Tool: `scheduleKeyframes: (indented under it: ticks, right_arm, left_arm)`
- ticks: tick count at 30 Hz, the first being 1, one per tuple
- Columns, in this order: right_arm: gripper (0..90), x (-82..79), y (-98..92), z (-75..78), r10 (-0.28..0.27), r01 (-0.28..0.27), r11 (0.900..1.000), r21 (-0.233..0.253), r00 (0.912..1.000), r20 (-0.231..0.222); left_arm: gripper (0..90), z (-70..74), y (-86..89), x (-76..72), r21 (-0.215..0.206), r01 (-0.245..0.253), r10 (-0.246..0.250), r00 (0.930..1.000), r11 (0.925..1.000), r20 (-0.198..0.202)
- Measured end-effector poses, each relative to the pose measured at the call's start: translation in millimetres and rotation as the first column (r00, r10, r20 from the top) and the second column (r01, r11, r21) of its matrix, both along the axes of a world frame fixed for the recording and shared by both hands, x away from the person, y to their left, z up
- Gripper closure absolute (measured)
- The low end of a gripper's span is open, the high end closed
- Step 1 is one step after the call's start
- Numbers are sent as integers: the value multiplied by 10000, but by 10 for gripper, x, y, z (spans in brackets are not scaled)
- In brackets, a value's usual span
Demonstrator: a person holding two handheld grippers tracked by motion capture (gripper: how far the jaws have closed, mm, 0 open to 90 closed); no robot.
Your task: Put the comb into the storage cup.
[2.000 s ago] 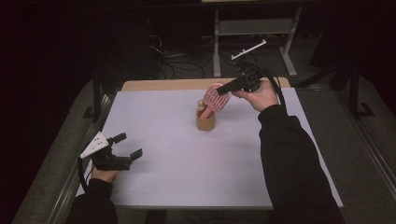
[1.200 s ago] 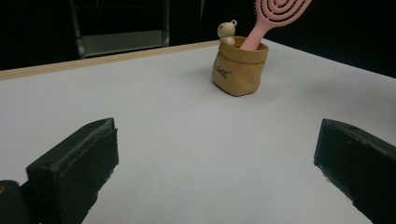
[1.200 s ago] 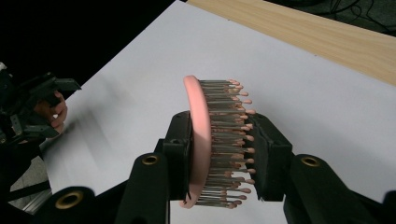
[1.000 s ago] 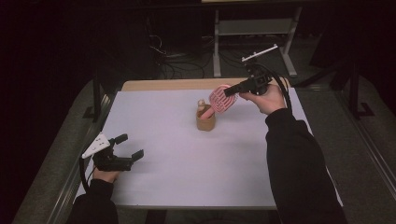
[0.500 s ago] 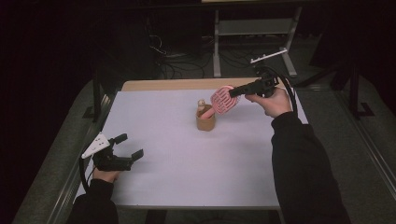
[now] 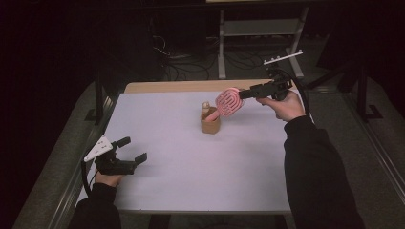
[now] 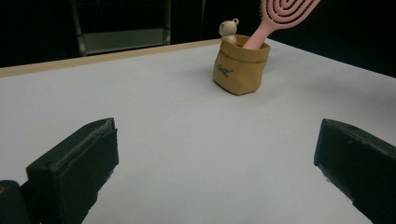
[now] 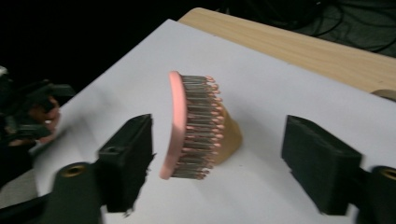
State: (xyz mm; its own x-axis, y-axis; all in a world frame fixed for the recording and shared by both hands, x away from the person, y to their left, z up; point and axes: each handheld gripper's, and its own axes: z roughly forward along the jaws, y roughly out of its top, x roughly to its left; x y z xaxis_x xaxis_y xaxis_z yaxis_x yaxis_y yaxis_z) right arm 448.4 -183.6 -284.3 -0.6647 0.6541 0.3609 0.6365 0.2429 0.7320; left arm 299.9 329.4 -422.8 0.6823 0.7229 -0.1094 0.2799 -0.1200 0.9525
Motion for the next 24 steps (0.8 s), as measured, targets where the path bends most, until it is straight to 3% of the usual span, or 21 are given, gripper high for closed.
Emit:
scheduleKeyframes:
  ticks: [2, 10, 20, 24]
  right_arm:
    - [131, -20, -17, 0, -178, 181, 9997, -181, 9996, 206]
    - [6, -73, -130, -15, -380, 394, 9989, -268, 9980, 495]
    - [0, -144, -297, 6, -571, 571, 9984, 31, 9943, 900]
    - [0, -180, -352, 9, -714, 729, 9973, -103, 9921, 1033]
  left_arm:
    - [0, 0, 2, -2, -50, -5, 5, 10000, 10000, -5]
    - [0, -7, 1, 2, -26, -3, 3, 10000, 10000, -35]
    - [0, -7, 13, 0, -97, -16, 16, 10000, 10000, -33]
    - [0, -8, 14, 1, -101, -17, 17, 10000, 9999, -38]
